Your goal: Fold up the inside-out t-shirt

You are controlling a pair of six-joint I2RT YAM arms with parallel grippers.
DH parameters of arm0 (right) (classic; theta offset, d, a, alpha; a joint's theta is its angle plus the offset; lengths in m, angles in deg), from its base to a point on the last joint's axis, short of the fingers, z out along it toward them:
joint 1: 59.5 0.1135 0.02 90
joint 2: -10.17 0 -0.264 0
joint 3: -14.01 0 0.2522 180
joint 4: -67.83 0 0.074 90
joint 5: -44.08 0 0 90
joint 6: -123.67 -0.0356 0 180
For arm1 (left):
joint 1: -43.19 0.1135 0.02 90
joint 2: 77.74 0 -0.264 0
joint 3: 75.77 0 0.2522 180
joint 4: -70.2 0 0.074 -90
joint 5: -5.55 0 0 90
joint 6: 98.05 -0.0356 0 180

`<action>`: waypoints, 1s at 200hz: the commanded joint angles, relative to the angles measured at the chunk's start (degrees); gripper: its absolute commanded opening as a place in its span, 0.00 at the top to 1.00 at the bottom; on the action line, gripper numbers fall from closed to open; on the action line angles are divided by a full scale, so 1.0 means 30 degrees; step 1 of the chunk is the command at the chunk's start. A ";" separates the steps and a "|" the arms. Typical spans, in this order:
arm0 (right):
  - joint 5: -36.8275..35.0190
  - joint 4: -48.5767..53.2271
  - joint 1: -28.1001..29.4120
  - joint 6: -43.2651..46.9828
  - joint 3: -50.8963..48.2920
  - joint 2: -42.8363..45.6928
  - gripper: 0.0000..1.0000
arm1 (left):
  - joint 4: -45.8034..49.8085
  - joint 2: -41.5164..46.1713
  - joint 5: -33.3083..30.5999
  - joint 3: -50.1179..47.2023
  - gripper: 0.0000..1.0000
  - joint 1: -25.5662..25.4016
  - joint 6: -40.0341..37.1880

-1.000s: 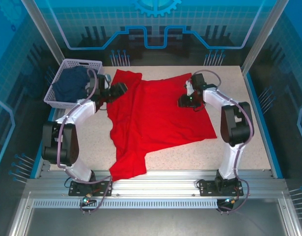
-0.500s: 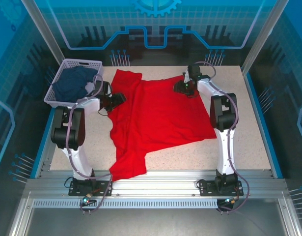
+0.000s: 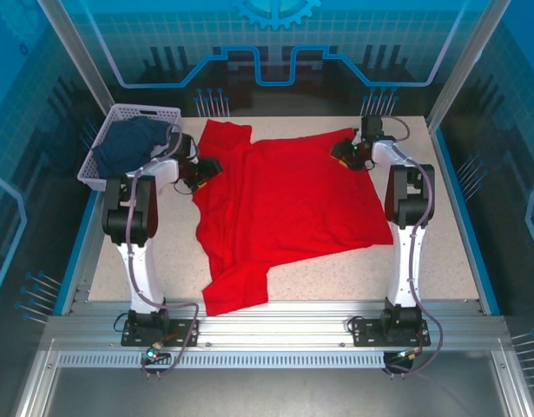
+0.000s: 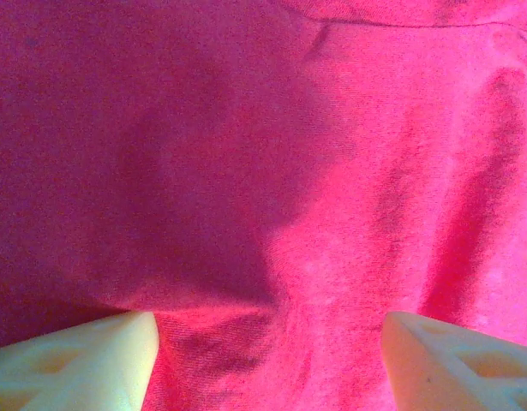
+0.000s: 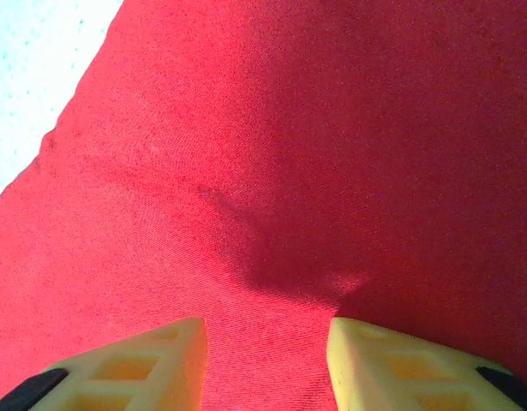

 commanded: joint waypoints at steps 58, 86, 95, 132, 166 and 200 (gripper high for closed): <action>-0.0344 0.1781 -0.0977 0.0451 0.1049 -0.1009 0.56 | 0.5683 -0.5774 0.0054 0.9647 0.28 0.0150 -0.2052; -0.0280 0.2913 -0.0715 0.1677 0.2589 -0.1139 0.55 | 0.7681 -0.7824 -0.0055 1.3792 0.27 0.0406 -0.2444; -0.0264 0.3152 -0.0713 0.1923 0.2713 -0.0887 0.54 | 0.8435 -0.8332 -0.0085 1.5141 0.27 0.0471 -0.2565; -0.0211 0.2788 -0.0570 0.3407 0.0563 0.2275 0.51 | 0.9024 -0.7697 0.0335 1.6840 0.25 0.0590 -0.2821; -0.0406 0.1421 0.0007 0.4007 -0.4454 0.5848 0.50 | 0.6490 -0.3846 0.1619 1.2470 0.24 0.0533 -0.2046; 0.0079 0.0308 -0.0008 0.3964 -0.8030 0.7484 0.49 | 0.1087 0.1055 0.2619 0.3704 0.24 0.0502 -0.0474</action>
